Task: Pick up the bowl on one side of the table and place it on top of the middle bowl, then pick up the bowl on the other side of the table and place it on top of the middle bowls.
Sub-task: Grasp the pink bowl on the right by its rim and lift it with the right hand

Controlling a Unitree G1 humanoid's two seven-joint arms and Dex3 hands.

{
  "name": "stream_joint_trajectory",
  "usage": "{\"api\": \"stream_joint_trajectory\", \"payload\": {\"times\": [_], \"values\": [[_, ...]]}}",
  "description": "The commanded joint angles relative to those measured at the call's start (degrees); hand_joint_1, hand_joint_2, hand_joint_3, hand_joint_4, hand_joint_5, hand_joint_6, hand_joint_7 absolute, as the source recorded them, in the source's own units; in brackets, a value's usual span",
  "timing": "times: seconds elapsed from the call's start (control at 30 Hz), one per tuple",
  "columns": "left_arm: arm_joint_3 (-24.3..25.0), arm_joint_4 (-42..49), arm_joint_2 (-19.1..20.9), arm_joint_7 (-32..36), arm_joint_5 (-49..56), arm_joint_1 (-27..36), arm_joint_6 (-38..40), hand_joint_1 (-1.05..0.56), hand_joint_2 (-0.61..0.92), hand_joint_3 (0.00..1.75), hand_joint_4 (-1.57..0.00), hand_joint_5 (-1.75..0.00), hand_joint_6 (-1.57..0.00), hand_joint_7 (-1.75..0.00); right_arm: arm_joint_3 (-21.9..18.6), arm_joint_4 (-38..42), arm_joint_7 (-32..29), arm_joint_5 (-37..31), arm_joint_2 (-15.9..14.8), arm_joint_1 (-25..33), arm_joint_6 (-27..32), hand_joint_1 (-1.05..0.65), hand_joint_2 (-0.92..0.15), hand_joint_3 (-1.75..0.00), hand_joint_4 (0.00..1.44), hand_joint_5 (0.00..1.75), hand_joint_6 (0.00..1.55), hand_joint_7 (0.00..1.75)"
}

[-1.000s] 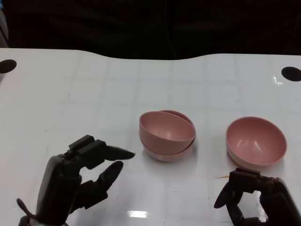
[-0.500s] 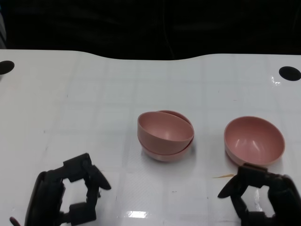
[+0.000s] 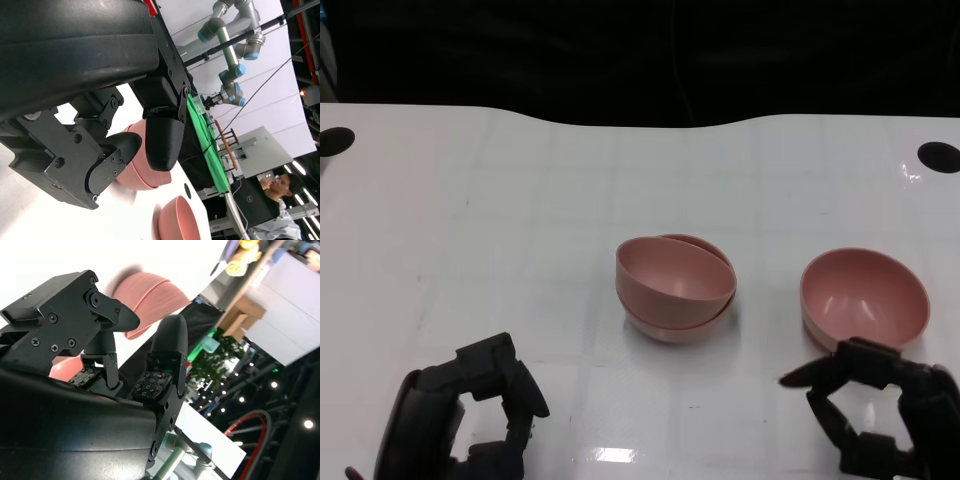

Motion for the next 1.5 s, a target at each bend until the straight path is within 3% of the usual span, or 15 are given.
{"api": "stream_joint_trajectory", "payload": {"times": [0.03,0.07,0.13,0.37,0.47,0.6,1.07,1.5], "values": [[1.2,0.4,-0.3,-1.3,-0.6,-0.3,-0.1,-0.06,0.43,1.31,-0.93,-1.75,-0.81,-1.55,-4.2,-12.7,2.9,-5.5,-3.4,2.9,11.2,-0.32,-0.68,-0.46,0.48,0.80,0.53,0.39],[1.3,0.4,-0.4,-1.6,-0.6,-0.3,0.0,-0.06,0.43,1.30,-0.93,-1.75,-0.81,-1.56,-5.3,-17.0,4.0,-7.4,-4.0,3.9,15.2,-0.39,-0.78,-0.24,0.44,0.74,0.50,0.28],[1.6,0.4,-0.6,-2.1,-0.6,-0.3,0.0,-0.06,0.44,1.29,-0.93,-1.75,-0.80,-1.56,-5.7,-21.2,5.1,-8.7,-4.2,5.1,19.5,-0.46,-0.86,-0.06,0.38,0.67,0.47,0.18],[2.6,0.4,-1.4,-3.3,-0.5,-0.3,0.1,-0.06,0.45,1.29,-0.93,-1.75,-0.79,-1.57,-4.6,-24.8,5.6,-8.6,-4.7,6.2,24.0,-0.48,-0.88,0.00,0.37,0.65,0.48,0.12],[2.8,0.2,-1.7,-3.6,-0.3,-0.2,-0.4,-0.06,0.44,1.29,-0.94,-1.75,-0.80,-1.57,-5.1,-31.1,6.9,-17.1,-5.3,7.6,31.7,-0.57,-0.87,0.00,0.26,0.56,0.39,0.06],[3.1,-0.1,-1.9,-4.0,-0.2,0.0,-0.3,-0.06,0.43,1.31,-0.94,-1.75,-0.81,-1.57,-3.9,-32.9,7.9,-20.8,-5.6,7.4,36.5,-0.60,-0.87,0.00,0.23,0.52,0.36,0.03],[3.3,-1.4,-2.3,-4.6,0.3,0.8,-0.1,-0.06,0.47,1.26,-0.93,-1.75,-0.81,-1.55,4.8,-24.6,10.9,-32.0,-8.2,-1.9,50.8,-0.54,-0.80,0.00,0.26,0.40,0.38,0.02],[3.5,-1.5,-2.8,-4.9,0.8,0.6,-0.3,-0.07,0.45,1.30,-0.92,-1.75,-0.83,-1.52,12.5,-7.1,6.6,-33.4,-8.8,-12.8,55.7,-0.44,-0.85,-0.02,0.39,0.24,0.45,0.03]]}}
